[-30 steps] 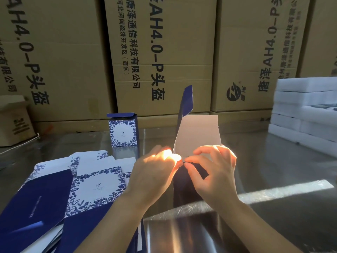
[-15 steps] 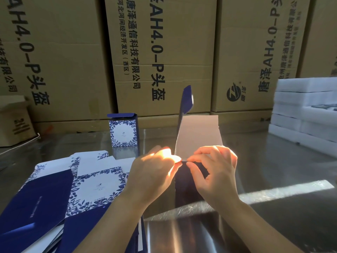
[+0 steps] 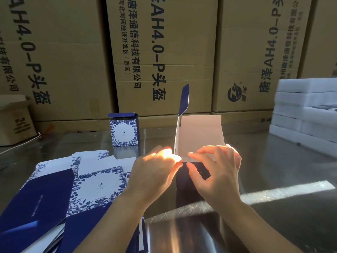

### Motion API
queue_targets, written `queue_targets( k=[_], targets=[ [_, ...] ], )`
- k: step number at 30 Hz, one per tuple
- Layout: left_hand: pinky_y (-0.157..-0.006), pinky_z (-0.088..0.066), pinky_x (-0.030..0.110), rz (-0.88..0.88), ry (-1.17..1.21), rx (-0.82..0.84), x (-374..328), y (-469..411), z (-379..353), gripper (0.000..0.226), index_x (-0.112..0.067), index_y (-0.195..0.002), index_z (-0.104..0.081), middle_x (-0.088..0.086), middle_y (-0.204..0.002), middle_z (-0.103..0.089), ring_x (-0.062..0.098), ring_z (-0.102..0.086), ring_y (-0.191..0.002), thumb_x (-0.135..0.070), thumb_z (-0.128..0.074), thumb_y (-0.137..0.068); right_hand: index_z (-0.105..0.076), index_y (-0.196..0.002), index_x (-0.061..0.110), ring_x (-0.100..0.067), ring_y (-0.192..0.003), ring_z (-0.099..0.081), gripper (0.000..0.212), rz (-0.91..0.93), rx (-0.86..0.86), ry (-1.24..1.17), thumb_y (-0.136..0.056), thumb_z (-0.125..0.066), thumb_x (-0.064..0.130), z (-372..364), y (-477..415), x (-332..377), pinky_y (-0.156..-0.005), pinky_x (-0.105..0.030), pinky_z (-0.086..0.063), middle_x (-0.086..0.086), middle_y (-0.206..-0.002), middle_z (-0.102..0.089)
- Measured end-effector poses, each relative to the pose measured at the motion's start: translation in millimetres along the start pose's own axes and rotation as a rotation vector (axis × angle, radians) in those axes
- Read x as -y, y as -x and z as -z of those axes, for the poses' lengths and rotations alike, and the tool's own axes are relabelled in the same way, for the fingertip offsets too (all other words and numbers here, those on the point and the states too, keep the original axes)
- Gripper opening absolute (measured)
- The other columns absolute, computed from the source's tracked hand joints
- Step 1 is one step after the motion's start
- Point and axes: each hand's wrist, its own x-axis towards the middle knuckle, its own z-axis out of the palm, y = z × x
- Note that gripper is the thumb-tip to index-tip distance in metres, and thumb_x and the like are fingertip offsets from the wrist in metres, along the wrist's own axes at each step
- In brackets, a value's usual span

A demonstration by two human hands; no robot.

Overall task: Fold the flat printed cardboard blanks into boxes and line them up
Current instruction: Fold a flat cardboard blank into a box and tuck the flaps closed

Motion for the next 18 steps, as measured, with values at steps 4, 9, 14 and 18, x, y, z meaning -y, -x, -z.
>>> queue_targets(
  k=[4,9,14,18],
  targets=[
    [-0.032,-0.039,0.021,0.031,-0.044,0.015,1.2,0.1,0.8,0.010,-0.022,-0.067,-0.071,-0.003,-0.057,-0.052,0.017,-0.052,-0.049,-0.023,-0.078,-0.074,-0.073,-0.082,0.028,-0.017,-0.101,-0.047,0.011,-0.017,-0.008,0.008,-0.080,-0.063,0.033,0.6,-1.2,-3.7,-0.102,-0.031,-0.021,0.008,-0.099,-0.059],
    [-0.031,-0.037,0.020,0.041,-0.028,0.041,-0.6,-0.2,1.3,0.013,-0.022,-0.065,-0.070,-0.002,-0.056,-0.049,0.018,-0.050,-0.047,-0.022,-0.082,-0.070,-0.071,-0.076,0.029,-0.012,-0.101,-0.044,0.012,-0.019,0.031,-0.031,-0.082,-0.061,0.029,-0.3,-1.9,-5.6,-0.102,-0.027,-0.019,0.012,-0.096,-0.058],
    [-0.031,-0.032,0.018,0.046,0.021,-0.025,-5.0,0.1,2.4,0.020,-0.024,-0.071,-0.073,-0.002,-0.056,-0.047,0.018,-0.049,-0.045,-0.036,-0.061,-0.080,-0.069,-0.076,0.027,-0.011,-0.099,-0.043,0.014,-0.015,0.057,-0.029,-0.083,-0.057,0.027,0.1,-2.1,-5.1,-0.102,-0.022,-0.016,0.013,-0.093,-0.058],
    [-0.035,-0.026,0.016,0.027,0.031,-0.052,-11.4,0.4,2.7,0.027,-0.023,-0.069,-0.071,-0.001,-0.054,-0.044,0.018,-0.046,-0.044,-0.035,-0.052,-0.083,-0.071,-0.078,0.026,-0.011,-0.099,-0.044,0.015,-0.004,0.063,-0.039,-0.083,-0.057,0.029,-0.2,-0.9,-1.9,-0.102,-0.019,-0.016,0.011,-0.092,-0.059]
  ],
)
